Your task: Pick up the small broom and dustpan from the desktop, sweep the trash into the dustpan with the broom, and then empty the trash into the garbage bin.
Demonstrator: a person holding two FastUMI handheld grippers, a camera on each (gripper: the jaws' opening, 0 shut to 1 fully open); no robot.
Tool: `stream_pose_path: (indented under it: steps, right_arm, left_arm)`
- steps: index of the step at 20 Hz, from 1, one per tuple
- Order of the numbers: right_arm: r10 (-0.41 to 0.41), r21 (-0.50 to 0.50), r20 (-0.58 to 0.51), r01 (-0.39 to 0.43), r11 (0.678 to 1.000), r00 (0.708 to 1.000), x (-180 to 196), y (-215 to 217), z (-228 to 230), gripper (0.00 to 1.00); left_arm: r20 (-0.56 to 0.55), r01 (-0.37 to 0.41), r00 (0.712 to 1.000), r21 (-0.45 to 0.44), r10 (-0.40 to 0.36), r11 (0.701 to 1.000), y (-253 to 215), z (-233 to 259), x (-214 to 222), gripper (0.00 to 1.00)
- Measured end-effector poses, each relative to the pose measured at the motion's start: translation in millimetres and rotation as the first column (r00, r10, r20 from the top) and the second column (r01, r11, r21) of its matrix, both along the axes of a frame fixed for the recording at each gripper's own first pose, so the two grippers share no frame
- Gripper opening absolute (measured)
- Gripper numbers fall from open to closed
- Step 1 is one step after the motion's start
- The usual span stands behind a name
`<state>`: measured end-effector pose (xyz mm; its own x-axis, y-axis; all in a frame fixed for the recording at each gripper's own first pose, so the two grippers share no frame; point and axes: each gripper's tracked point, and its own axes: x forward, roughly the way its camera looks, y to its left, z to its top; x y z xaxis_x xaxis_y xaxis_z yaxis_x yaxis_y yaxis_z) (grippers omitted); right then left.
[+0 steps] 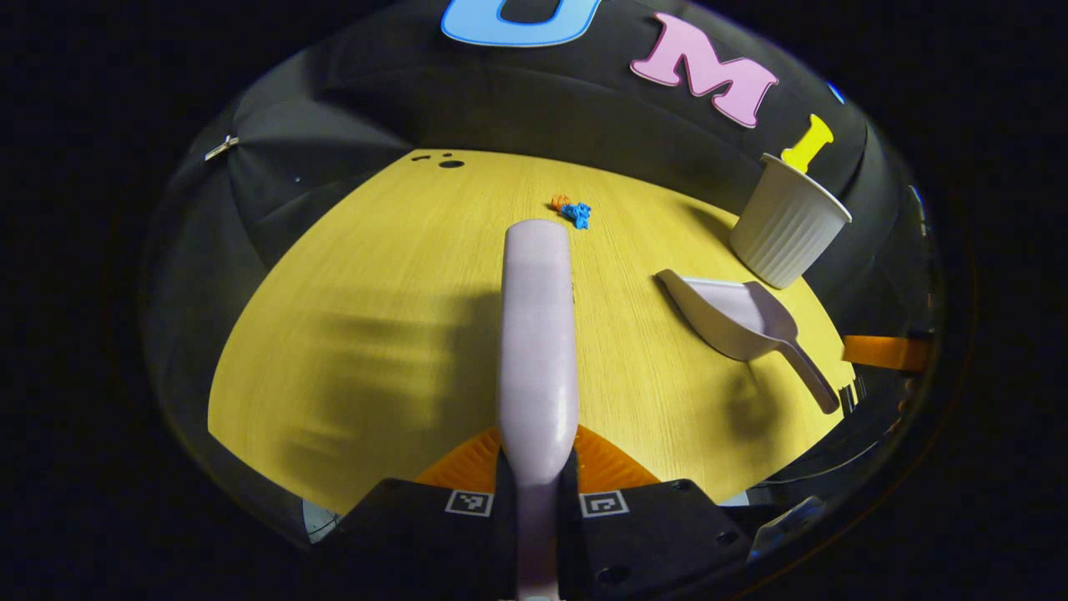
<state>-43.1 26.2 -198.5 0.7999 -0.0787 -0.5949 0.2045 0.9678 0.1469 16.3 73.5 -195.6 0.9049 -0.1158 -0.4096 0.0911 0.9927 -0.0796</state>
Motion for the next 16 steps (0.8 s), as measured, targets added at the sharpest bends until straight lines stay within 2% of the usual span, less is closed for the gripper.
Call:
stream_pose_path:
  steps: [5, 9, 11, 14, 15, 16]
  right_arm:
    - [0.022, 0.005, -0.137, -0.022, 1.000, 0.990, 28.3, 3.2, -42.1, 0.99]
    - [0.058, -0.041, -0.244, -0.070, 0.997, 0.968, 44.6, 9.1, -83.2, 0.99]
    - [0.084, -0.010, -0.273, -0.090, 0.996, 0.958, 52.7, 19.8, -93.9, 0.97]
    - [0.079, -0.020, -0.264, -0.087, 0.996, 0.961, 71.4, 18.1, -99.5, 0.82]
    - [0.076, -0.029, -0.272, -0.087, 0.996, 0.959, 70.6, 14.2, -97.9, 0.70]
    - [0.073, -0.023, -0.290, -0.083, 0.996, 0.954, 69.0, 13.1, -98.6, 0.54]
  left_arm:
    - [0.030, -0.017, 0.999, -0.013, 0.017, 1.000, -1.9, 5.8, -22.2, 0.23]
    - [0.053, -0.042, 0.998, -0.020, 0.043, 0.999, -3.1, 16.4, -21.6, 0.22]
    - [0.040, -0.059, 0.997, -0.032, 0.061, 0.998, -2.7, 20.0, -18.6, 0.23]
    - [0.016, -0.076, 0.997, -0.033, 0.077, 0.997, -2.4, 24.3, -14.7, 0.24]
    - [0.010, -0.082, 0.997, -0.025, 0.082, 0.996, -1.9, 25.5, -11.8, 0.24]
    - [0.004, -0.084, 0.996, -0.019, 0.084, 0.996, -2.4, 27.9, -9.7, 0.24]
